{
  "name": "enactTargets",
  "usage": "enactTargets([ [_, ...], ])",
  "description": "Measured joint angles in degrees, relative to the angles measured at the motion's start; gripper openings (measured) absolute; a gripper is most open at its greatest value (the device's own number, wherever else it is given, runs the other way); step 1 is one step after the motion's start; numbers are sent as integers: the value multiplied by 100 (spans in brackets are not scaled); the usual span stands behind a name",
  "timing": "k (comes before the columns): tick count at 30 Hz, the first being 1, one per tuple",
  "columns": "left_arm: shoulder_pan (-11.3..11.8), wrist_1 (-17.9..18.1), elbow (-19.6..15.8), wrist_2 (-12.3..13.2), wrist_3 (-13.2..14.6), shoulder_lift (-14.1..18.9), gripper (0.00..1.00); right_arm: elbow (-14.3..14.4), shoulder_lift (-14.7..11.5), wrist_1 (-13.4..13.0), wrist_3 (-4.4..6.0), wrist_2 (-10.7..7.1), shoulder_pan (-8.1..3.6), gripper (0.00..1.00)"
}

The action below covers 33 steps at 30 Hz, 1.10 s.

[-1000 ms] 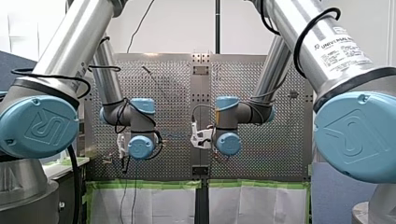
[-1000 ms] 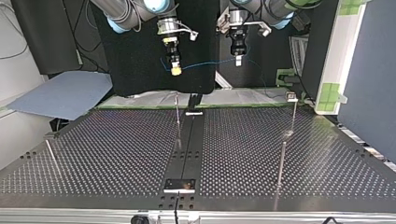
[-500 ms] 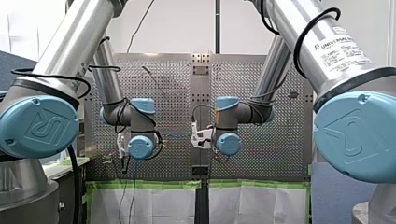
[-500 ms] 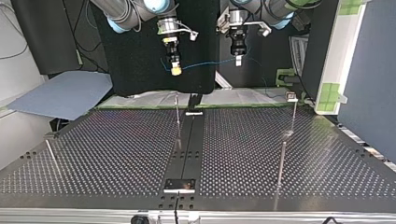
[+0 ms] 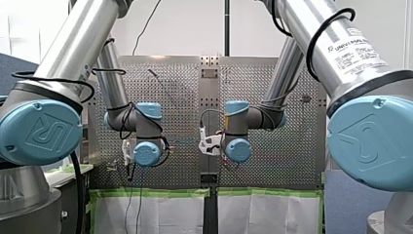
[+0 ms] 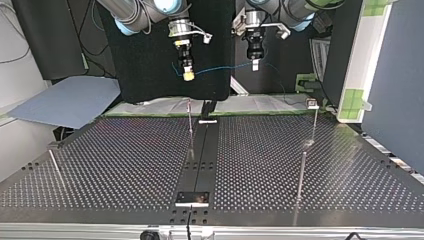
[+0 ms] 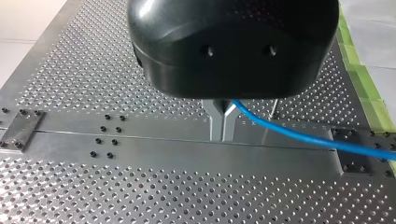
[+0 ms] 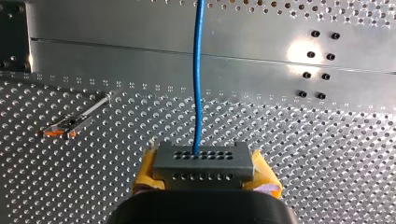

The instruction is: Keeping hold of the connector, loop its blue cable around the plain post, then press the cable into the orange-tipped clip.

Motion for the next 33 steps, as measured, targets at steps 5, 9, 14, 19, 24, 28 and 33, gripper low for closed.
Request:
enactTargets([
  [5,0,0,0,0,0,0,0,0,0,0,0,0,0,0],
  [9,0,0,0,0,0,0,0,0,0,0,0,0,0,0],
  [14,0,0,0,0,0,0,0,0,0,0,0,0,0,0],
  [19,0,0,0,0,0,0,0,0,0,0,0,0,0,0],
  [24,0,0,0,0,0,0,0,0,0,0,0,0,0,0],
  [28,0,0,0,0,0,0,0,0,0,0,0,0,0,0],
  [33,0,0,0,0,0,0,0,0,0,0,0,0,0,0],
])
